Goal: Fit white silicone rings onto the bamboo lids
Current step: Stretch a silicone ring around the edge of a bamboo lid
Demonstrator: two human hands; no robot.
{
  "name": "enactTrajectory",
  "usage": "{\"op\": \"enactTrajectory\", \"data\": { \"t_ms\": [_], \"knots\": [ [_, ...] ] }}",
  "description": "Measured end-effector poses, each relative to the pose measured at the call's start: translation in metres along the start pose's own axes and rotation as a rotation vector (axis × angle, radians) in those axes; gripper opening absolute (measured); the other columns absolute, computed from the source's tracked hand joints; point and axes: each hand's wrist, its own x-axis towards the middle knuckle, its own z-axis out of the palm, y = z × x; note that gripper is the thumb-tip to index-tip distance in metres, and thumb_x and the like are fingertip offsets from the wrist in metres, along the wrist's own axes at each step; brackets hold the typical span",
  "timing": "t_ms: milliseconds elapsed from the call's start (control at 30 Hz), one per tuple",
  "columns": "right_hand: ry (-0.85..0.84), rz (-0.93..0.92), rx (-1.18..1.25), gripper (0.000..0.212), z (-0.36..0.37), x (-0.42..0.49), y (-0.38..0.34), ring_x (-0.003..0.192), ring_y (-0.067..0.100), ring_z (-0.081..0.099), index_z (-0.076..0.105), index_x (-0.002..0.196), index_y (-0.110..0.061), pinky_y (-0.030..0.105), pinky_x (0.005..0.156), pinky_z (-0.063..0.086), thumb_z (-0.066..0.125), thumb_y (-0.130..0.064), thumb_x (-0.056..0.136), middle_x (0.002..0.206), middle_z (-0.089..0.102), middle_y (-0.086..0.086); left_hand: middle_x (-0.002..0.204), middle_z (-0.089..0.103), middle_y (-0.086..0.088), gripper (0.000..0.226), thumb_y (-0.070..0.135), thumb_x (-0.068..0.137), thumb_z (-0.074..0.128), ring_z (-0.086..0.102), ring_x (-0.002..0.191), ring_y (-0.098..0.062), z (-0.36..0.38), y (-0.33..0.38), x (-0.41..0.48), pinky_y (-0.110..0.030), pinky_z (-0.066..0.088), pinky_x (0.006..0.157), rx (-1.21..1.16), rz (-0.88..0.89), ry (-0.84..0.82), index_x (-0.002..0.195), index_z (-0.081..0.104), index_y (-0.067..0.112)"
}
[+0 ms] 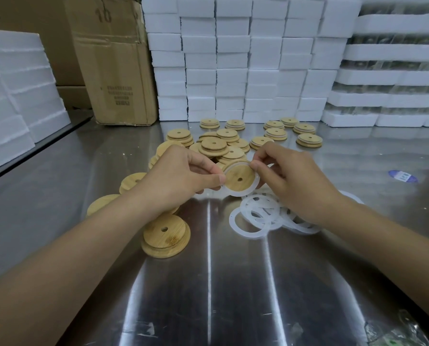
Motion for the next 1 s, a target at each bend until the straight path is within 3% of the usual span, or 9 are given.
{"op": "enactTrajectory", "data": {
  "t_ms": [200, 300, 400, 467, 667, 767, 900, 1000],
  "knots": [
    [-0.020, 0.006, 0.066, 0.005, 0.001, -0.002, 0.000, 0.073, 0.001, 0.072, 0.062, 0.102, -0.027, 0.022, 0.067, 0.056, 0.062, -0.030, 0.106, 0.095, 0.071, -0.020, 0.078, 0.082, 0.005, 0.008, 0.028, 0.087, 0.089, 0.079, 0.080, -0.009, 0.001, -0.006, 0.002, -0.025, 0.064, 0.072, 0.046, -0.008, 0.046, 0.081, 0.085, 0.024],
    [-0.015, 0.024, 0.120, 0.003, 0.001, -0.001, 0.001, 0.077, 0.002, 0.074, 0.061, 0.105, -0.029, 0.029, 0.074, 0.060, 0.064, -0.030, 0.105, 0.096, 0.072, -0.015, 0.077, 0.081, 0.005, 0.009, 0.031, 0.086, 0.089, 0.077, 0.075, -0.007, 0.001, -0.008, 0.004, -0.023, 0.061, 0.067, 0.073, -0.008, 0.019, 0.079, 0.084, 0.027],
    [-0.068, 0.053, 0.203, 0.014, -0.002, 0.000, 0.007, 0.084, 0.006, 0.077, 0.060, 0.118, -0.033, 0.041, 0.079, 0.063, 0.064, -0.031, 0.105, 0.099, 0.074, -0.014, 0.074, 0.080, 0.005, 0.012, 0.029, 0.084, 0.090, 0.072, 0.066, -0.001, 0.003, -0.010, 0.005, -0.014, 0.050, 0.060, 0.090, 0.004, 0.014, 0.077, 0.082, 0.025],
    [-0.123, 0.059, 0.270, 0.023, -0.005, 0.003, 0.011, 0.087, 0.010, 0.077, 0.062, 0.124, -0.035, 0.039, 0.080, 0.063, 0.066, -0.026, 0.104, 0.102, 0.074, -0.014, 0.073, 0.080, 0.006, 0.012, 0.028, 0.084, 0.091, 0.071, 0.065, 0.001, 0.003, -0.010, 0.005, -0.010, 0.047, 0.058, 0.105, 0.014, 0.011, 0.077, 0.082, 0.025],
    [-0.170, 0.114, 0.435, 0.037, -0.008, 0.008, 0.017, 0.088, 0.019, 0.078, 0.068, 0.125, -0.024, 0.024, 0.078, 0.059, 0.079, -0.007, 0.093, 0.101, 0.079, 0.002, 0.076, 0.081, 0.005, 0.010, 0.027, 0.083, 0.091, 0.077, 0.073, -0.008, 0.001, -0.009, 0.004, -0.024, 0.059, 0.071, 0.110, 0.036, -0.004, 0.080, 0.082, 0.024],
    [-0.146, 0.146, 0.446, 0.033, -0.008, 0.008, 0.015, 0.087, 0.020, 0.079, 0.070, 0.122, -0.018, 0.028, 0.082, 0.063, 0.078, -0.006, 0.093, 0.099, 0.078, 0.004, 0.078, 0.081, 0.008, 0.008, 0.028, 0.083, 0.091, 0.077, 0.078, -0.008, 0.001, -0.008, 0.002, -0.029, 0.063, 0.078, 0.134, 0.044, 0.001, 0.080, 0.084, 0.025],
    [-0.111, 0.151, 0.400, 0.025, -0.006, 0.008, 0.010, 0.087, 0.018, 0.079, 0.074, 0.118, -0.016, 0.034, 0.088, 0.064, 0.077, -0.007, 0.095, 0.101, 0.078, 0.001, 0.076, 0.079, 0.016, 0.012, 0.031, 0.083, 0.091, 0.073, 0.079, -0.001, 0.004, -0.005, 0.000, -0.021, 0.055, 0.072, 0.236, 0.042, -0.007, 0.073, 0.085, 0.030],
    [-0.096, 0.150, 0.353, 0.021, -0.004, 0.008, 0.007, 0.087, 0.019, 0.079, 0.075, 0.115, -0.020, 0.035, 0.086, 0.065, 0.076, -0.010, 0.096, 0.103, 0.079, -0.003, 0.075, 0.077, 0.019, 0.016, 0.033, 0.081, 0.093, 0.071, 0.079, -0.002, 0.009, -0.003, 0.000, -0.027, 0.058, 0.075, 0.297, 0.041, 0.034, 0.069, 0.083, 0.033]
  ]
}}
